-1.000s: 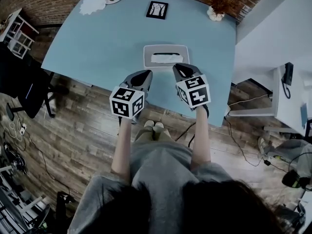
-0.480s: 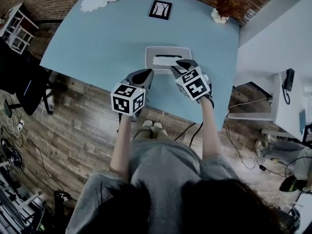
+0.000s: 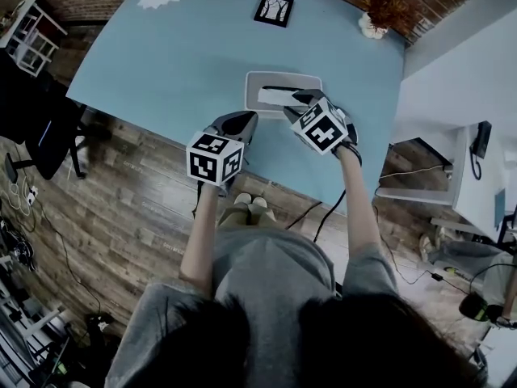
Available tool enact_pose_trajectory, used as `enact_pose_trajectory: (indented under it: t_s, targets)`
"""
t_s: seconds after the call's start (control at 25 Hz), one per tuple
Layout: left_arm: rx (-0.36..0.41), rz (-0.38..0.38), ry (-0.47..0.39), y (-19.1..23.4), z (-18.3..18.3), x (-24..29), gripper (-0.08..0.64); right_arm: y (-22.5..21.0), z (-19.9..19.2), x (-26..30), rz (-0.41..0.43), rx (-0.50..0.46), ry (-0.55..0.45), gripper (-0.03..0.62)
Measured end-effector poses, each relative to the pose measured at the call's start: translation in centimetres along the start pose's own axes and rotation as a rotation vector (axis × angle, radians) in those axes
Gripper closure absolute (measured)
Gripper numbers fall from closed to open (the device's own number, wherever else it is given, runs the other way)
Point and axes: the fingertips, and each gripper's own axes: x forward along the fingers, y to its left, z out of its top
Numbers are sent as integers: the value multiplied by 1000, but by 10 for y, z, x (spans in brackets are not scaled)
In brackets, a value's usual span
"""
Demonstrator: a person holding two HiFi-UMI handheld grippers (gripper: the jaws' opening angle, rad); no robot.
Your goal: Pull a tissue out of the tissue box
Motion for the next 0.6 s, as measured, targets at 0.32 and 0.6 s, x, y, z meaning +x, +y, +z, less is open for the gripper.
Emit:
enact_pose_trajectory:
  t_s: [0.32,0.6]
  targets:
    - [-13,-6,24,5,-8,7,557,-4,-7,16,74,-160,130,466]
    - [-14,-5,21,10,-3,8,557,-6,-8,22,80,-183,169,468]
